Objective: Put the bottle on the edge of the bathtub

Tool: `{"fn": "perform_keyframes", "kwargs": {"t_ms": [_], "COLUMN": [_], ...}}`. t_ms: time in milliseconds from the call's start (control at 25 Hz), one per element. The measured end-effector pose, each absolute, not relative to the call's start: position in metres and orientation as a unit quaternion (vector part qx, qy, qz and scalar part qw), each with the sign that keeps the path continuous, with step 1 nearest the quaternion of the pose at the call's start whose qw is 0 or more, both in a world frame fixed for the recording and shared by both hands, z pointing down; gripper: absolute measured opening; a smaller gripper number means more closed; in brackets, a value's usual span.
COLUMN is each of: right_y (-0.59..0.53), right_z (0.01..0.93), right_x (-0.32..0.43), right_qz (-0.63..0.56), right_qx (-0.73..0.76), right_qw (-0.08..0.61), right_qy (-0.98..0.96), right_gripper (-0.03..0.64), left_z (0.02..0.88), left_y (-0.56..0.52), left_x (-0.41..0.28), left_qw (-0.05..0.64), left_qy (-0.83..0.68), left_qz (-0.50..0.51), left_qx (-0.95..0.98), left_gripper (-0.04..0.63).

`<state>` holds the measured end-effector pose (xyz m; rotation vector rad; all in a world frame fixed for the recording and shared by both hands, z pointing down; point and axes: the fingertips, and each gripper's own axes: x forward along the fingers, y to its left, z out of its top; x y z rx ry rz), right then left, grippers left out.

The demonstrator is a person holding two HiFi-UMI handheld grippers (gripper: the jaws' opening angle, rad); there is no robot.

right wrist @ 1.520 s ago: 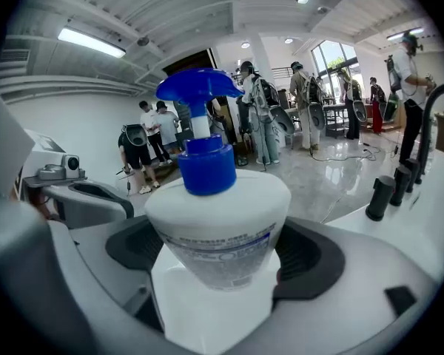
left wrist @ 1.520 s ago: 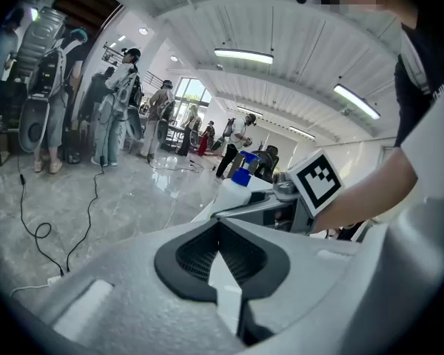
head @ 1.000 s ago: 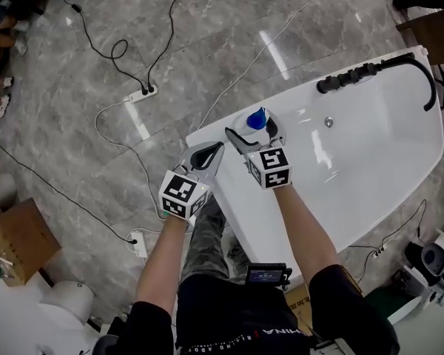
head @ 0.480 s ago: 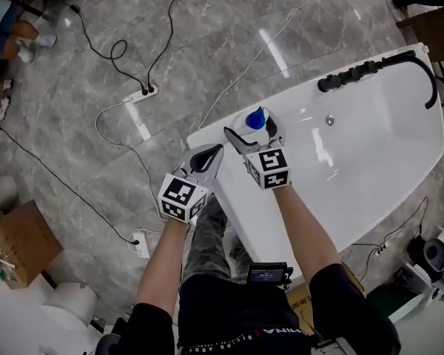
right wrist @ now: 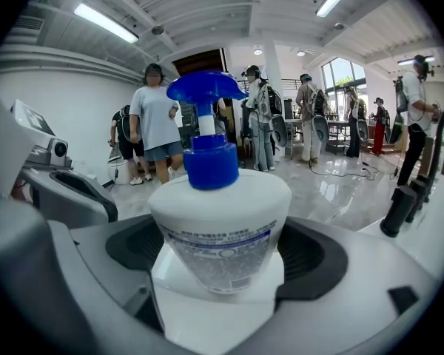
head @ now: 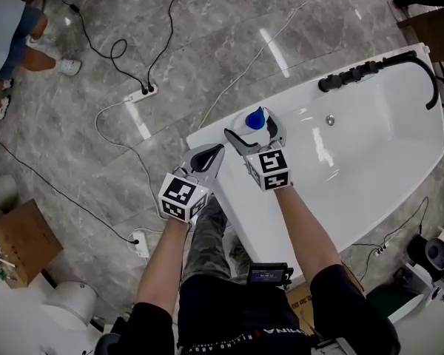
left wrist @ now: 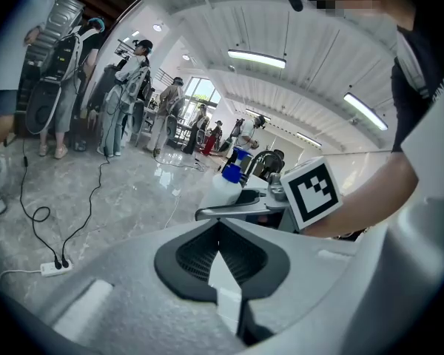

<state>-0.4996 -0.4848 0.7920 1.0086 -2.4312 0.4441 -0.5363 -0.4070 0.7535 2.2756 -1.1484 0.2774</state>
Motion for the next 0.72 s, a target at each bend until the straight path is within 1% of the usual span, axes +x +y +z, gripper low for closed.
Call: {"fn": "perform_keyframes", "kwargs": {"t_ms": [360, 720], "right_y": [-0.478, -0.441], "right_z": [0.791, 0.770], "right_x": [-0.496, -0.461], "right_qz": [0.178, 0.200], "right_qx": [0.361, 0.357], "right_qw": [0.235, 0.244], "right_qy": [-0.885, -0.879], "right_gripper": [0.482, 0.480], "left_z": [0.748, 0.718], "left_y": [-0.406, -0.385], "left_x": [-0.536, -0.524], "left_qw": [0.283, 0.270], "left_qy": [-0.431, -0.438], "left_qz": [0.103, 0.098], "left_qx": [0.850, 0.852], "left_gripper": [0.008, 0.009]}}
